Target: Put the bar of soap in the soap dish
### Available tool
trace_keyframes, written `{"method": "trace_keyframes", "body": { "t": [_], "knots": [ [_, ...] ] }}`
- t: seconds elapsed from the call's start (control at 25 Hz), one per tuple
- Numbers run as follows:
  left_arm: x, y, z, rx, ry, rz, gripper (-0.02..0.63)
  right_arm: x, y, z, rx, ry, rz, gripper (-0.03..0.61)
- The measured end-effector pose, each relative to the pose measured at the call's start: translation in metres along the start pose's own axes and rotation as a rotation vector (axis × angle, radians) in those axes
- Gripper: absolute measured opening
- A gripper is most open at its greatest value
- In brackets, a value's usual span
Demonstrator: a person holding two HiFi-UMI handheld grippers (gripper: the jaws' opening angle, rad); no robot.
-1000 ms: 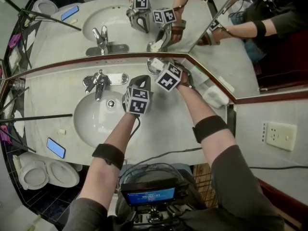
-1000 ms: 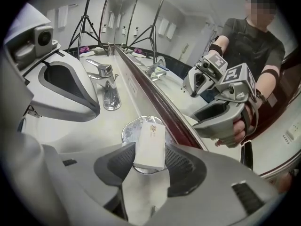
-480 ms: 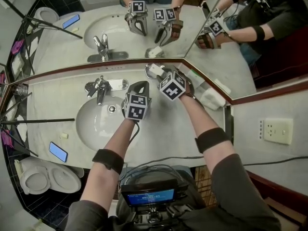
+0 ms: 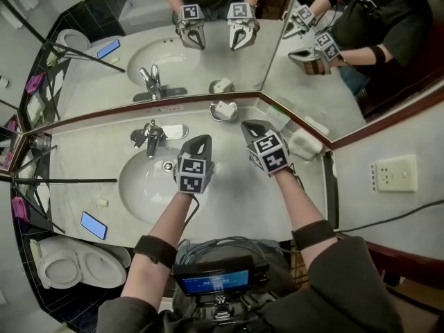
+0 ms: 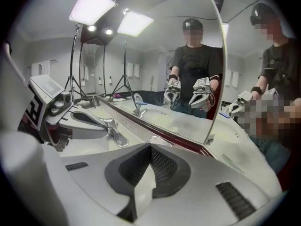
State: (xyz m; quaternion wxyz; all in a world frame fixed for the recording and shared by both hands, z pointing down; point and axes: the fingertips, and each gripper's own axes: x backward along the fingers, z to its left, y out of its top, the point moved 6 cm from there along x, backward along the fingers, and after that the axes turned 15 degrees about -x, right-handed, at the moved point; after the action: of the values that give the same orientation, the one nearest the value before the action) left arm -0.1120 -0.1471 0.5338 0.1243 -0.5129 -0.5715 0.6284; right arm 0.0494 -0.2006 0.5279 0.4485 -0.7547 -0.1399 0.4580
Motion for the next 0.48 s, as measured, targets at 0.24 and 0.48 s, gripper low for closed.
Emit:
{"method": "trace_keyframes", "body": {
  "t": [0.24,0.48],
  "knots": [
    [0.033,-0.002,-0.010,0.027,0.015,-0.018,0.002,0.047,-0.024,0.008,-0.110,0.021,-0.076,0.018],
    [0.058,-0.008,-0.025,0.042,0.015,-0.032,0.002,0.072,-0.054,0.013,-0.210,0.029,-0.094,0.018]
  ]
}}
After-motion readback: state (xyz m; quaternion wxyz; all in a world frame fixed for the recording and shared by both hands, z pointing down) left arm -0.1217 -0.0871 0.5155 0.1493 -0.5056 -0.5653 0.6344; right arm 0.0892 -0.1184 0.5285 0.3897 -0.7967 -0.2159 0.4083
